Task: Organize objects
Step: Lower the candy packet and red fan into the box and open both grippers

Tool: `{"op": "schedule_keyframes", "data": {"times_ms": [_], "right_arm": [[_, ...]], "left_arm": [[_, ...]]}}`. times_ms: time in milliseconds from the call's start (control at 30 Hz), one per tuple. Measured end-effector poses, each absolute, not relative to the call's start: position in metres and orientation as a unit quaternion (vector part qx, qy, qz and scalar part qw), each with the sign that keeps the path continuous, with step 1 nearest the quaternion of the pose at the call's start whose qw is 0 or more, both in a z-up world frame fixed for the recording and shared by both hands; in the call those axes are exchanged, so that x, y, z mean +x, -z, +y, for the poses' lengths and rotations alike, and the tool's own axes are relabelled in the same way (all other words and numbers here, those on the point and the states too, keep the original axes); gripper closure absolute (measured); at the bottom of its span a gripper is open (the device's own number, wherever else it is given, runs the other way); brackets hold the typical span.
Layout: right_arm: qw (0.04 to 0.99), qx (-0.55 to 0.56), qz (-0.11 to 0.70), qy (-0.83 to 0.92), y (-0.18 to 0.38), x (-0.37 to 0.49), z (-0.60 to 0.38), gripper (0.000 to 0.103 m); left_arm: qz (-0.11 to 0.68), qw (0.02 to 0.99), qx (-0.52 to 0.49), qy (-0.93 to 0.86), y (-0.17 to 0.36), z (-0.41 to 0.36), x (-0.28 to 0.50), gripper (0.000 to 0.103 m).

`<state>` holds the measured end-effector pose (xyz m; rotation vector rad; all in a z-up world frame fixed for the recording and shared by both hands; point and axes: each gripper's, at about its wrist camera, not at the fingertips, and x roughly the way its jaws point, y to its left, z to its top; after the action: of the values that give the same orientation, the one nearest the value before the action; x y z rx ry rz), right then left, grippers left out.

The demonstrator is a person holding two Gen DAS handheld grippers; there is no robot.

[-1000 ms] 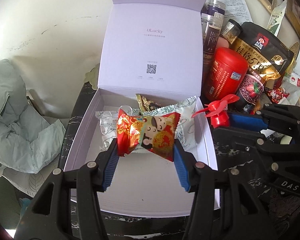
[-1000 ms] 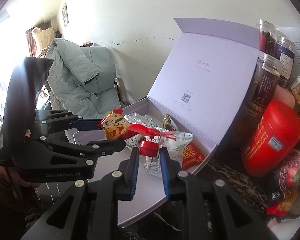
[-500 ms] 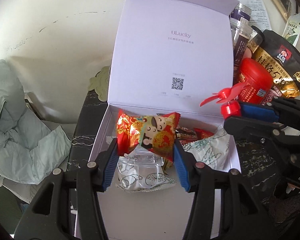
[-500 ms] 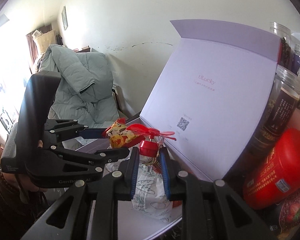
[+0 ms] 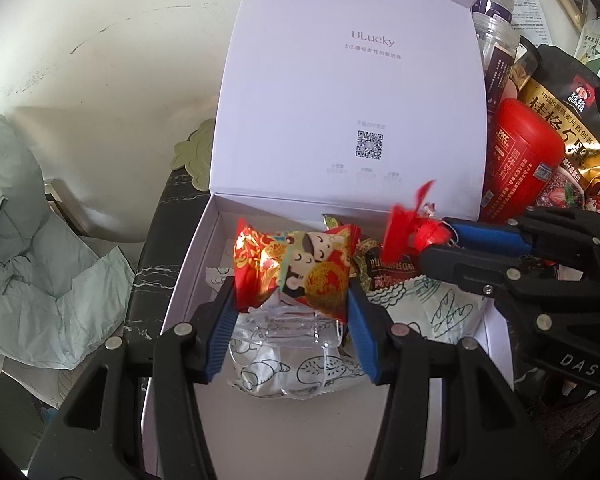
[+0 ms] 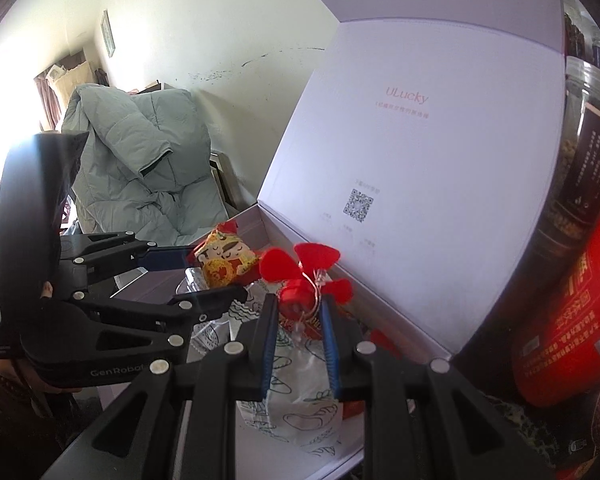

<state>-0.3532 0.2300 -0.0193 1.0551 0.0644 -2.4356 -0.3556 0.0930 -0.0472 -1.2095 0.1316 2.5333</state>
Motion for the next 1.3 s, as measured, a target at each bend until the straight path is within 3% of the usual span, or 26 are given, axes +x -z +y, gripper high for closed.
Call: {"op": "schedule_keyframes", "data": {"times_ms": [1000, 1167, 1300], "right_arm": [[0.236, 0.409, 0.029, 0.881, 0.04, -0.357, 0.225, 0.083], [0.231, 0.403, 0.028, 0.885, 0.036, -0.354, 0.224, 0.069], [0.227, 0.404, 0.033, 0.886, 0.034, -0.351, 0.222, 0.067]], "left_arm": [[0.07, 0.156, -0.44, -0.882, 0.066, 0.092, -0.361, 0.046], [0.069, 0.153, -0.441, -0.882, 0.068, 0.088, -0.364, 0.042], [0.063, 0.146, -0.439, -0.884, 0.067, 0.087, -0.365, 0.039]]}}
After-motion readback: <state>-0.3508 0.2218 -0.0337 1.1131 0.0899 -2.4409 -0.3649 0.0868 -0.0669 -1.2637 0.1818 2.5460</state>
